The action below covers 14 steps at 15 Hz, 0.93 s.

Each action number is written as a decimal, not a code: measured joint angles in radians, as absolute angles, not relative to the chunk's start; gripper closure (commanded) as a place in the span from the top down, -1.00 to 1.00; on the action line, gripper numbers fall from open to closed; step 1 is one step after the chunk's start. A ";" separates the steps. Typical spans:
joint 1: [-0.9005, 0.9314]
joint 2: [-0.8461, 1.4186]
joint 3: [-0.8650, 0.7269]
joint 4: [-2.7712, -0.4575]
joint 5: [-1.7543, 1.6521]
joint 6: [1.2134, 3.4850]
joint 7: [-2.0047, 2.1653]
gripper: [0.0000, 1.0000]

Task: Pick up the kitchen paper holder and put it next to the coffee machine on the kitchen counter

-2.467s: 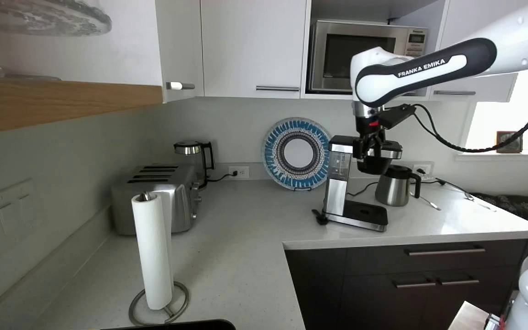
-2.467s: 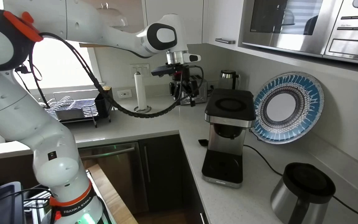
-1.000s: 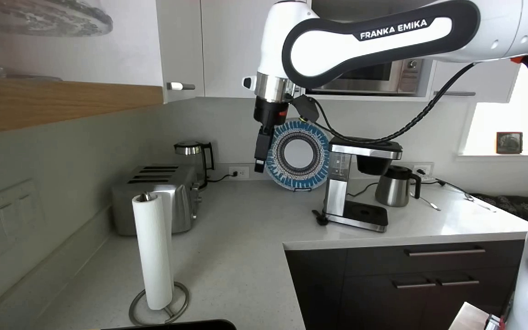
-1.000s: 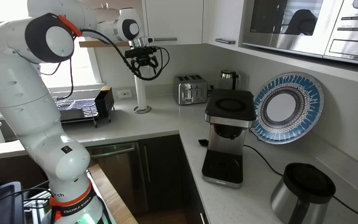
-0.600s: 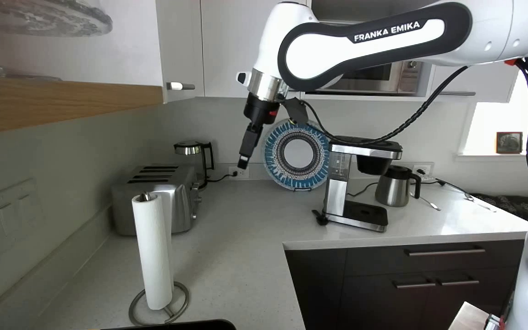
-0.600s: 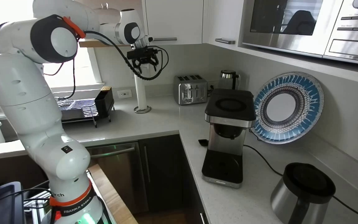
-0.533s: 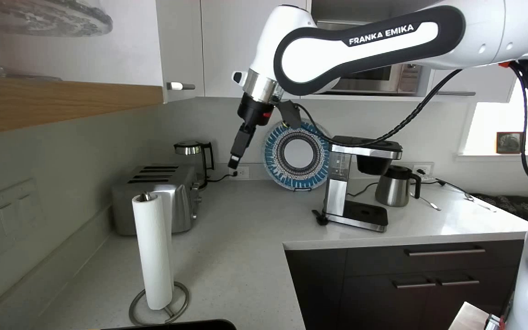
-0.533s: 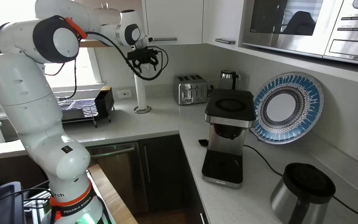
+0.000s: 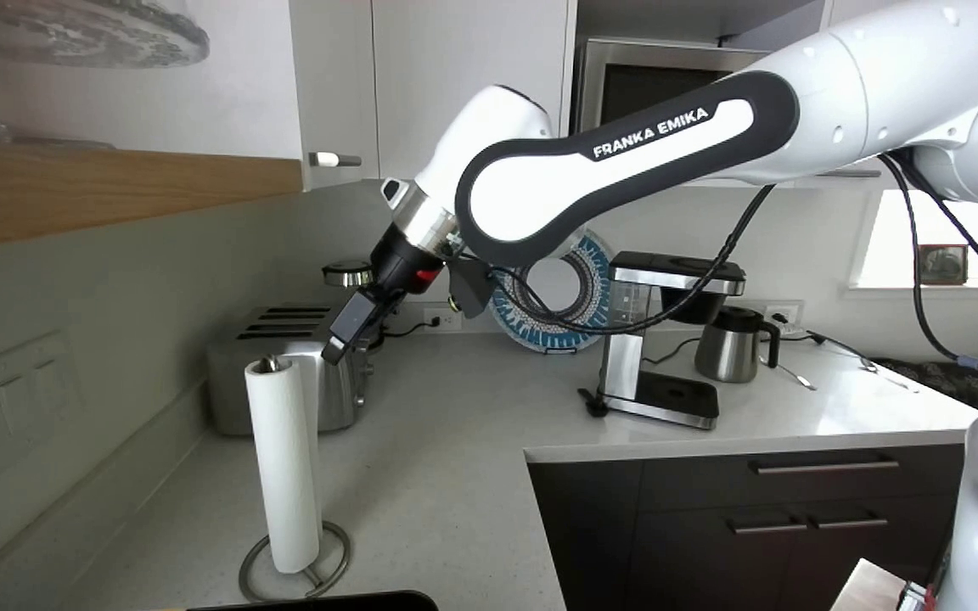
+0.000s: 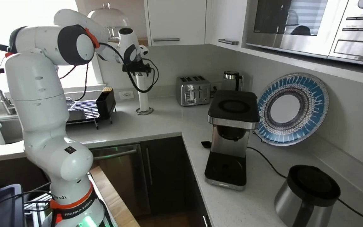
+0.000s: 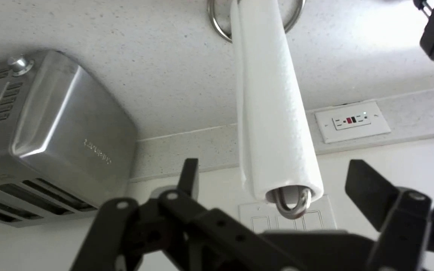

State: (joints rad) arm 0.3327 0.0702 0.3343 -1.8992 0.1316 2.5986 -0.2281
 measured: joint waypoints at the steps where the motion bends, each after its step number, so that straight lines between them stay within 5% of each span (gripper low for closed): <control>1: 0.344 0.081 0.341 -1.904 0.108 2.629 -0.168 1.00; 14: 0.420 0.118 0.361 -1.905 -0.029 2.685 0.122 1.00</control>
State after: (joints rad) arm 0.4198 0.1180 0.3609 -1.9050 -0.0293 2.6855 0.1220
